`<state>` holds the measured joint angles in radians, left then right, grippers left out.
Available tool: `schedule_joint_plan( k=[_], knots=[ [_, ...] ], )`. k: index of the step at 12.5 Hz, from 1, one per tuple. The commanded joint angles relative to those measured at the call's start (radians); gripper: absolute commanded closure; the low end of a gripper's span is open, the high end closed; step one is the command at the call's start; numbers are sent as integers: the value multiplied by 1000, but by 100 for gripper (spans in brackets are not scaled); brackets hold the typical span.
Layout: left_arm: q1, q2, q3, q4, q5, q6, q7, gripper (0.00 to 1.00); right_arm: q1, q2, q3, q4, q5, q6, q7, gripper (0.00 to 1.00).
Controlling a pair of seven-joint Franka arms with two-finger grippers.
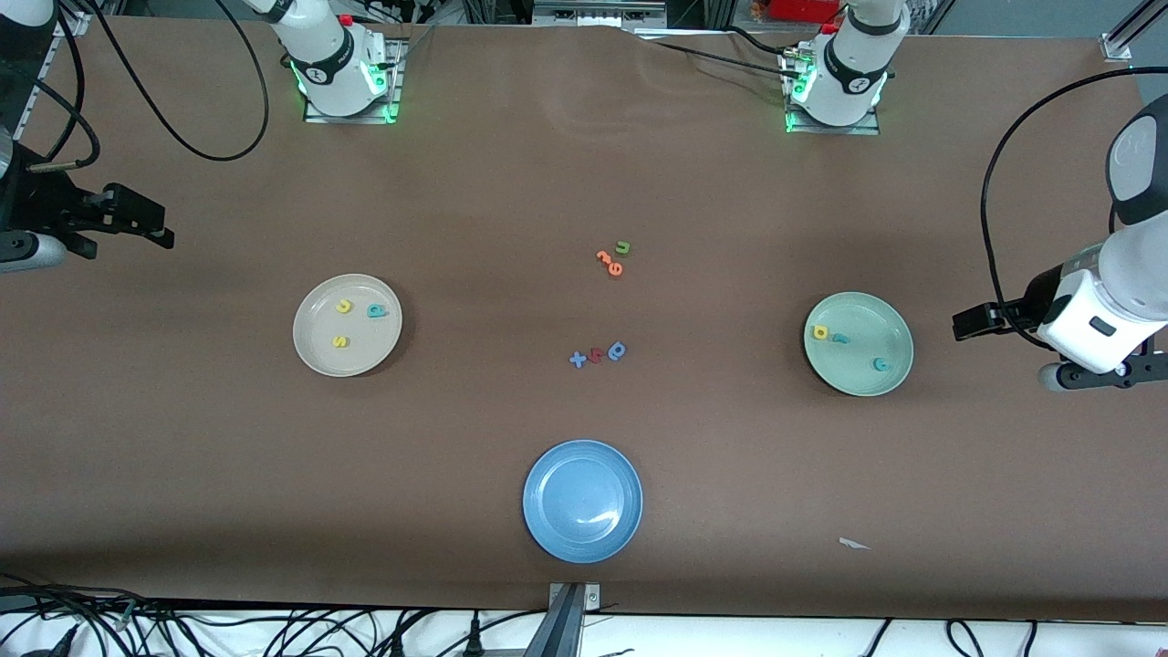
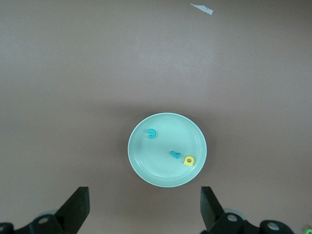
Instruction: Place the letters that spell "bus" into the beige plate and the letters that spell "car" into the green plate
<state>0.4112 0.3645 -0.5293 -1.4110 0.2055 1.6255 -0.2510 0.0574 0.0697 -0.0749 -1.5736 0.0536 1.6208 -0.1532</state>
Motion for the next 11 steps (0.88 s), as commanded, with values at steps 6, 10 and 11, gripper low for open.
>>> schedule_joint_plan(
  k=[6,10,11],
  knots=[
    [-258,-36,294,43,-81,-29,62,0,22,-42,4,-26,-55,-12,46,0],
    [-342,-84,403,0,-141,-30,133,0,21,-36,1,-23,-54,-31,46,0],
    [-354,-101,437,-26,-187,-18,137,1,21,-36,-2,-22,-54,-33,46,0]
  ],
)
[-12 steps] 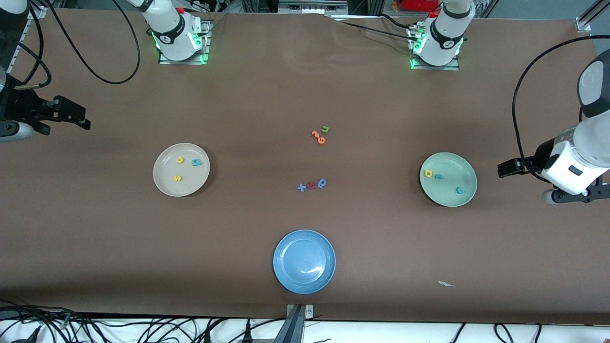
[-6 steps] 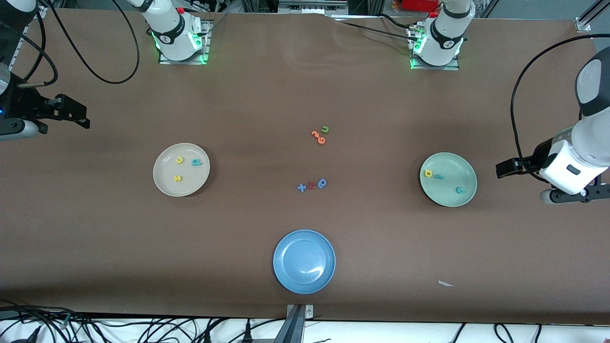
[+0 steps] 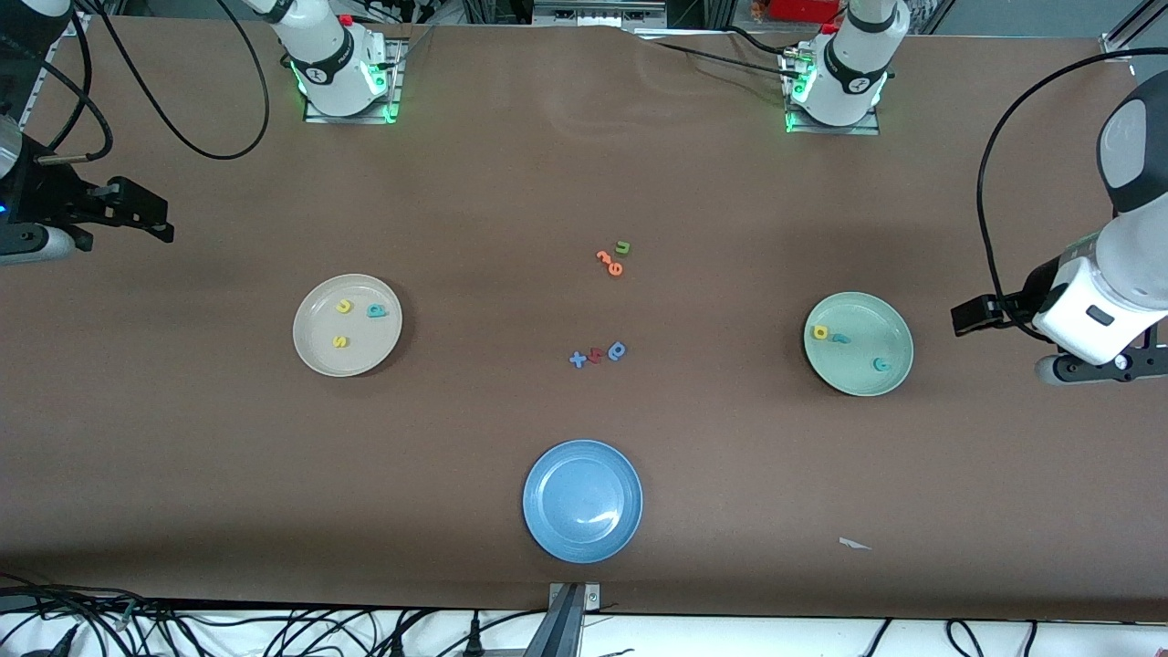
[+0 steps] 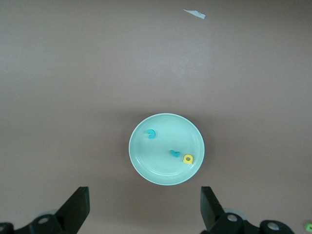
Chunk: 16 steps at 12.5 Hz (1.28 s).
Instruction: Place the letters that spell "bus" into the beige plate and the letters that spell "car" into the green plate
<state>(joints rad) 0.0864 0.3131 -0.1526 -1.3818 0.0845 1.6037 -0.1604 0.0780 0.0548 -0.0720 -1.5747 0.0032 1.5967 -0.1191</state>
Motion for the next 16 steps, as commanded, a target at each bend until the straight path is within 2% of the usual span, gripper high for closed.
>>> schedule_joint_plan(
  k=[1,3,16],
  knots=[
    [-52,-71,97,-87,-93,37,47,1,0,-21,-8,-19,-3,-7,19,0],
    [-50,-89,103,-117,-98,84,47,1,-1,-18,-9,-19,-2,-12,62,0],
    [-48,-57,102,-108,-98,81,44,0,-1,-15,-9,-15,7,-20,62,0]
  ],
)
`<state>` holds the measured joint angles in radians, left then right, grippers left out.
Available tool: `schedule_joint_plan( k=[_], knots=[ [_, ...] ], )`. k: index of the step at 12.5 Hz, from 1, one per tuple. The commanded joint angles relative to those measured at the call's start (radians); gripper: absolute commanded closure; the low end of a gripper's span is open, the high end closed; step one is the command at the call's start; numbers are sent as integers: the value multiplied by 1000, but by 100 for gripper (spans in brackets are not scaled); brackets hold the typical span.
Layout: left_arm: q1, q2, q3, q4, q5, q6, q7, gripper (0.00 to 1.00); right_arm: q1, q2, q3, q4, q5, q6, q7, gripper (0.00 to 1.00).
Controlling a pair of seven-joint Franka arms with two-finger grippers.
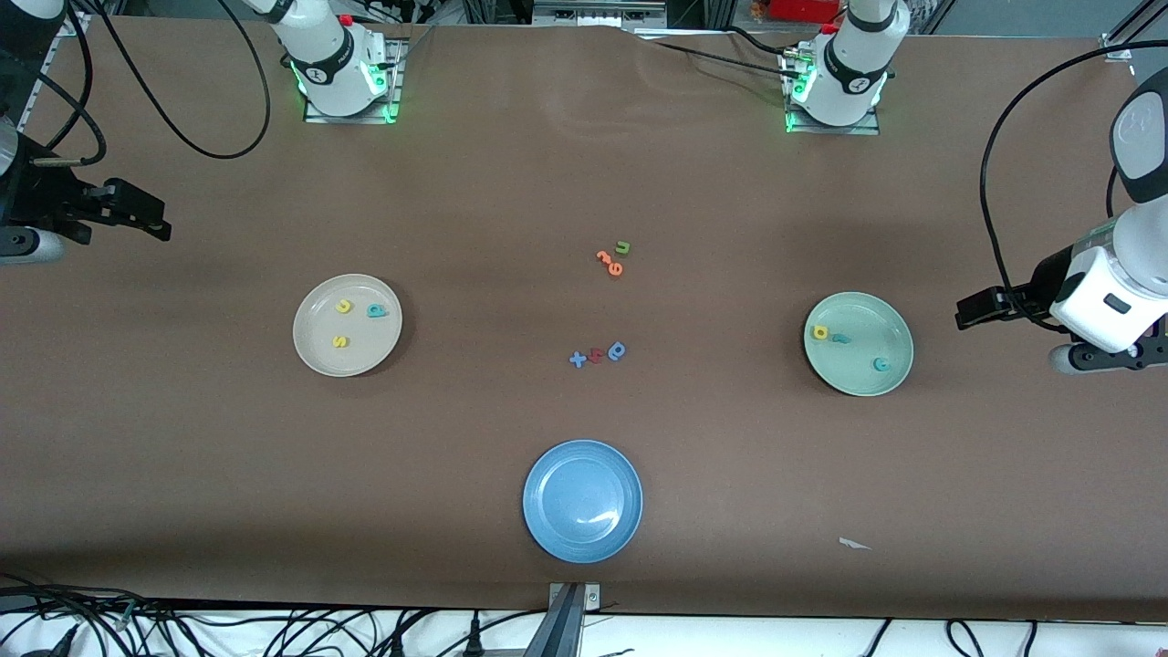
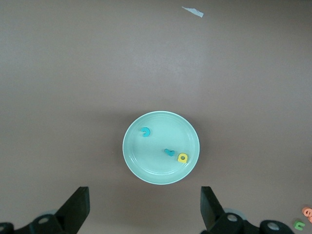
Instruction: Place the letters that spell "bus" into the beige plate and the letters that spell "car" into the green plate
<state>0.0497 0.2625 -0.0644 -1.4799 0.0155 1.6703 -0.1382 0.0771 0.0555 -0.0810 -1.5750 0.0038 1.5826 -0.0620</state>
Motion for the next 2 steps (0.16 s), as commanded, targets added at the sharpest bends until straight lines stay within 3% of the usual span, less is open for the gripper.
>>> schedule_joint_plan(
  k=[1,2],
  knots=[
    [-13,-6,14,-10,-29,14,22,0,0,-17,0,-13,7,-6,5,0],
    [-17,-5,14,-10,-29,14,20,0,0,-17,0,-14,7,-6,5,0]
  ],
)
